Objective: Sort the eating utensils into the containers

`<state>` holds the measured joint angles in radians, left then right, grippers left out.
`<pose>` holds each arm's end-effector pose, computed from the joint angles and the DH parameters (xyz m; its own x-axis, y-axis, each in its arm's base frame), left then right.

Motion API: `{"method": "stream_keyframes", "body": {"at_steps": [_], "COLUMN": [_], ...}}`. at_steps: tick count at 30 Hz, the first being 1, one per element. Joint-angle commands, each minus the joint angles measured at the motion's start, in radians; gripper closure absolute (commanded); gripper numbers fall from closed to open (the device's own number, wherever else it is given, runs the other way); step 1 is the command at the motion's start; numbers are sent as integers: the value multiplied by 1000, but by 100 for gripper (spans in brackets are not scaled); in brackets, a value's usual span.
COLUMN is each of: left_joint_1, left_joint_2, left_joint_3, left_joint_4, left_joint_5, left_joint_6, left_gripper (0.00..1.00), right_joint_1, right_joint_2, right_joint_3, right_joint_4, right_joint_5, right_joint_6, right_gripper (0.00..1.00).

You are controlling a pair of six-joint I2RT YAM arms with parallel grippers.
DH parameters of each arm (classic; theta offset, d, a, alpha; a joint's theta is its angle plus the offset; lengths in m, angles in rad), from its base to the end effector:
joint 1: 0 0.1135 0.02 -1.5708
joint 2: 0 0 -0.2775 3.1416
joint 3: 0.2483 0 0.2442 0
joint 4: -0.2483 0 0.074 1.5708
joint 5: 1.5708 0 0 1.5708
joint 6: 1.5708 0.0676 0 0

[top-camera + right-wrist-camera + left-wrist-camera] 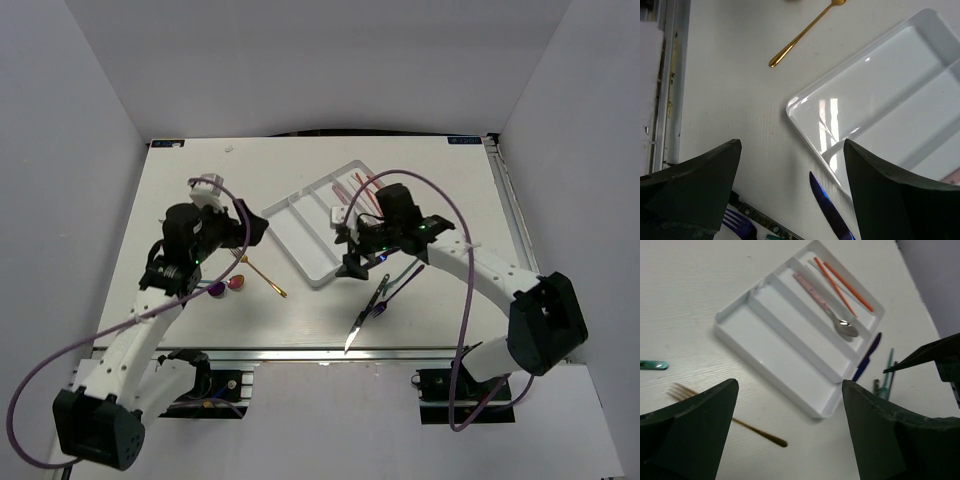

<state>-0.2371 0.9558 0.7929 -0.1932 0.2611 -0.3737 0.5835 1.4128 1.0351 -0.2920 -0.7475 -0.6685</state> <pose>0.2231 -0.0719 0.3124 -0.4842 -0.2458 -0.8397 0.3065 0.8512 -0.4259 0.2379 0.2121 0.2793 0.1196 -0.4657 -0.8768 -0.9872 0.0379 -0.1548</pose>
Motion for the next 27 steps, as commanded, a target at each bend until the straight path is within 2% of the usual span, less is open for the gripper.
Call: {"method": "stream_keyframes", "body": {"at_steps": [1, 7, 10, 15, 18, 23, 27], "left_joint_1": [2, 2, 2, 2, 2, 2, 4], "left_joint_2": [-158, -295, -336, -350, -342, -318, -282], "left_joint_3": [-76, -104, -106, -109, -107, -116, -115], "left_joint_4": [-41, -61, -69, -63, -66, -64, -101], "left_joint_5": [-170, -363, -399, -385, -385, -418, -424], "left_joint_6": [105, 136, 145, 154, 153, 115, 35], "left_gripper": [3, 2, 2, 3, 3, 5, 8], "right_joint_1": [87, 237, 289, 319, 319, 326, 348], "right_joint_2": [54, 178, 251, 324, 339, 435, 431], "right_joint_3": [34, 75, 160, 275, 304, 431, 456], "right_joint_4": [-39, 0, -45, -173, -185, -220, -233], "right_joint_5": [189, 371, 407, 318, 277, 217, 232], "right_joint_6": [-77, -43, -29, -118, -175, -131, -92], "right_gripper": [11, 11, 11, 11, 11, 11, 11]}}
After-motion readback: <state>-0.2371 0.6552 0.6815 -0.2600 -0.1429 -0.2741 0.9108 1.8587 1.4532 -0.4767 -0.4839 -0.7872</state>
